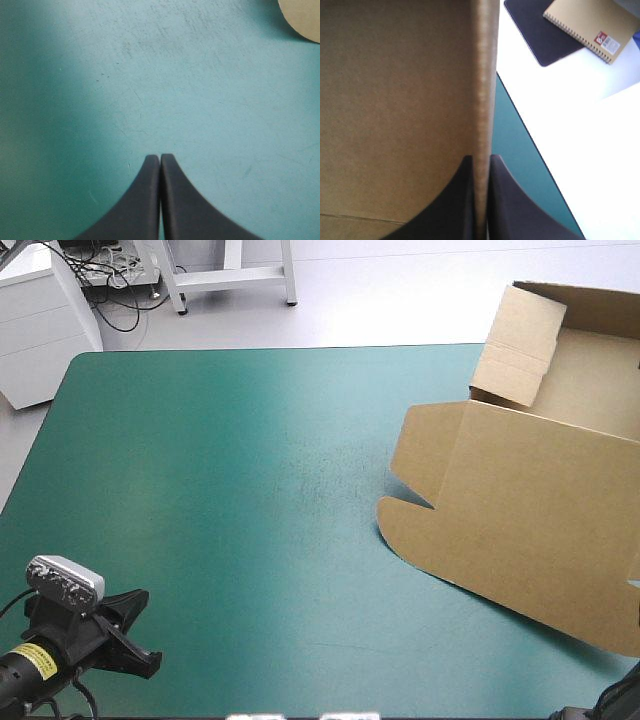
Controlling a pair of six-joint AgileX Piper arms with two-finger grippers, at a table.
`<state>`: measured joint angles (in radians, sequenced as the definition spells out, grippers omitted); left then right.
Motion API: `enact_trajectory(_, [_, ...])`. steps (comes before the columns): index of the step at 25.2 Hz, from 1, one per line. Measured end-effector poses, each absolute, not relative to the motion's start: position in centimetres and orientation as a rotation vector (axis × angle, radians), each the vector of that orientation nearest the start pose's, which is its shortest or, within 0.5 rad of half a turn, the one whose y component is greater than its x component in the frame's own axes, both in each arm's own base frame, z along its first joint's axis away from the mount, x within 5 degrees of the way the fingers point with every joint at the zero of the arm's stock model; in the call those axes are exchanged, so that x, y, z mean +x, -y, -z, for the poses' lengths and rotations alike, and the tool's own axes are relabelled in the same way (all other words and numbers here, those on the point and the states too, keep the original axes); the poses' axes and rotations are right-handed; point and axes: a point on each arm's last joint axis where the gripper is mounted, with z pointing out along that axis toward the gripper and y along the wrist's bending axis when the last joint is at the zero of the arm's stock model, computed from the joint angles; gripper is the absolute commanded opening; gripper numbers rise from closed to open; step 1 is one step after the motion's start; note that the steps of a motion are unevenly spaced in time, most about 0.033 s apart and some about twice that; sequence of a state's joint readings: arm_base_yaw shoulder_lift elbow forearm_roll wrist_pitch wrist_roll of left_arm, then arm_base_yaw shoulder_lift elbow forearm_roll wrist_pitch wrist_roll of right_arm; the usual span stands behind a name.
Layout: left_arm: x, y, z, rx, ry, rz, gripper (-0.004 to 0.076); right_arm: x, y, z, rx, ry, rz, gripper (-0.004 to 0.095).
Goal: Fold the box
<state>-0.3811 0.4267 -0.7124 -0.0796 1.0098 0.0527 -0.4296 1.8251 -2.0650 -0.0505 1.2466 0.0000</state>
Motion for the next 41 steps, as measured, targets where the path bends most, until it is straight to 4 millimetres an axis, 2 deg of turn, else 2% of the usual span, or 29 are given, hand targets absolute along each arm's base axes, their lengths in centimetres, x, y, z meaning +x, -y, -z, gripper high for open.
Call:
enact_trajectory(3, [5.1, 2.7, -33.3, 0.469, -2.173, 0.28, -0.0032, 37.0, 18.9, -38.3, 0.563, -2.529, 0.247, -0.0023])
enact_trajectory(7, [4.9, 2.6, -33.0, 0.48, -2.212, 0.273, -0.0032, 38.7, 20.7, -33.9, 0.596, -2.63, 0.229, -0.0023])
enact_trajectory(10, [4.7, 2.5, -32.8, 0.488, -2.24, 0.266, -0.0032, 39.7, 21.4, -31.4, 0.609, -2.682, 0.209, -0.0015])
enact_trajectory(14, [4.6, 2.5, -32.6, 0.495, -2.267, 0.261, -0.0032, 40.4, 21.7, -29.5, 0.582, -2.723, 0.157, 0.0031])
enact_trajectory(17, [4.6, 2.4, -32.5, 0.497, -2.271, 0.242, -0.0032, 40.6, 21.5, -29.3, 0.553, -2.723, 0.115, 0.0193])
enact_trajectory(19, [4.6, 2.3, -32.5, 0.498, -2.272, 0.236, -0.0032, 40.7, 21.4, -29.3, 0.54, -2.722, 0.095, 0.0355])
enact_trajectory(22, [4.6, 2.3, -32.5, 0.497, -2.268, 0.233, -0.0032, 40.7, 21.3, -29.3, 0.529, -2.721, 0.083, 0.065])
enact_trajectory(24, [4.6, 2.3, -32.6, 0.496, -2.263, 0.234, -0.0032, 40.7, 21.3, -29.3, 0.526, -2.723, 0.088, 0.0767])
enact_trajectory(26, [4.7, 2.3, -32.6, 0.495, -2.259, 0.233, -0.0032, 40.7, 21.4, -29.3, 0.521, -2.726, 0.097, 0.0802])
enact_trajectory(28, [4.7, 2.3, -32.6, 0.494, -2.253, 0.224, -0.0032, 40.3, 21.3, -30.3, 0.514, -2.71, 0.124, 0.0797])
enact_trajectory(29, [4.7, 2.3, -32.7, 0.493, -2.251, 0.223, -0.0032, 40.1, 21.2, -30.7, 0.512, -2.701, 0.133, 0.0763])
enact_trajectory(30, [4.8, 2.3, -32.7, 0.493, -2.25, 0.221, -0.0032, 39.5, 21.0, -32.3, 0.505, -2.669, 0.154, 0.0733])
enact_trajectory(31, [4.8, 2.3, -32.7, 0.493, -2.25, 0.219, -0.0032, 39.2, 20.8, -33.1, 0.506, -2.651, 0.159, 0.06])
enact_trajectory(32, [4.8, 2.2, -32.7, 0.493, -2.25, 0.218, -0.0032, 38.1, 20.1, -35.5, 0.506, -2.595, 0.161, 0.0506])
enact_trajectory(33, [4.8, 2.2, -32.7, 0.493, -2.25, 0.216, -0.0032, 37.5, 19.7, -36.9, 0.499, -2.564, 0.162, 0.028])
enact_trajectory(34, [4.8, 2.2, -32.7, 0.493, -2.248, 0.213, -0.0032, 36.0, 18.8, -39.6, 0.485, -2.498, 0.163, 0.0183])
enact_trajectory(35, [4.8, 2.2, -32.7, 0.493, -2.247, 0.212, -0.0032, 35.4, 18.3, -40.7, 0.479, -2.472, 0.161, -0.0023])
enact_trajectory(37, [4.8, 2.2, -32.7, 0.492, -2.245, 0.212, -0.0032, 32.2, 16.1, -45.4, 0.432, -2.348, 0.138, -0.0004])
enact_trajectory(39, [4.8, 2.2, -32.7, 0.492, -2.243, 0.211, -0.0032, 29.8, 13.9, -47.7, 0.363, -2.283, 0.06, -0.0004])
enact_trajectory(41, [4.9, 2.2, -32.8, 0.49, -2.235, 0.21, -0.0032, 27.6, 11.5, -48.2, 0.294, -2.257, -0.072, -0.0004])
